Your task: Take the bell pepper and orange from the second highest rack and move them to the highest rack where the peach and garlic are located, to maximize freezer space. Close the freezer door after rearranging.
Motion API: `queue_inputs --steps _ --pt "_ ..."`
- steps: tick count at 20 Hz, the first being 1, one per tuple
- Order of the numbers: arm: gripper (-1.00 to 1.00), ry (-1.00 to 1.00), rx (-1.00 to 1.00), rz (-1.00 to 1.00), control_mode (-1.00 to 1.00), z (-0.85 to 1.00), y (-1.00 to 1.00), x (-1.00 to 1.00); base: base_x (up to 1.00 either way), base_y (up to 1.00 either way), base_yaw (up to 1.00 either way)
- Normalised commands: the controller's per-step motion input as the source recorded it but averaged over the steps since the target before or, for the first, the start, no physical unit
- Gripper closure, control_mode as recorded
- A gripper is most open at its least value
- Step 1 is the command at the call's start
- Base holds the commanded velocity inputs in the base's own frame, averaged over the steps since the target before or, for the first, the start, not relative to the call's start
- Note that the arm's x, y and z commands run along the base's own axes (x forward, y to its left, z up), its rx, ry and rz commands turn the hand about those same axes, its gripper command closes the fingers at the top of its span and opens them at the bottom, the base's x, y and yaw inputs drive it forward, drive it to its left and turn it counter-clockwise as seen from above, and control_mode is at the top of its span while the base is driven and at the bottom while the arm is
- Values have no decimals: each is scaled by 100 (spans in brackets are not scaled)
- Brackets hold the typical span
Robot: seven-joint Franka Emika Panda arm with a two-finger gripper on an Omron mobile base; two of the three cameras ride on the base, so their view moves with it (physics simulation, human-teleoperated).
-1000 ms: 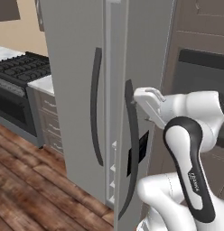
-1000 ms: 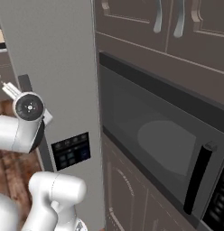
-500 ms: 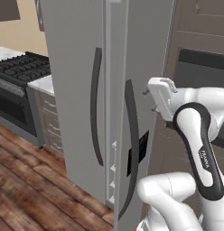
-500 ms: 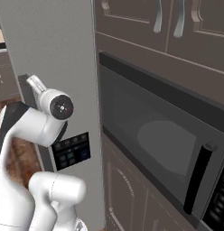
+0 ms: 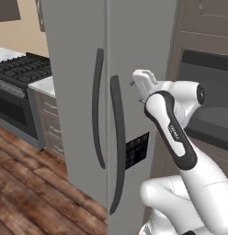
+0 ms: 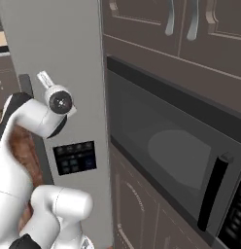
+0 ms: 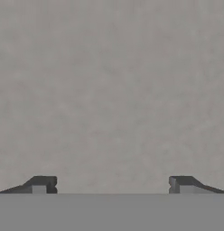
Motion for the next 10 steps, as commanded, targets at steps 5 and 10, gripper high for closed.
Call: queue_inputs --steps 5,10 --pt "-100 0 0 -52 -100 0 45 57 0 0 0" --pt "-100 9 1 -70 -100 0 21 55 0 0 0"
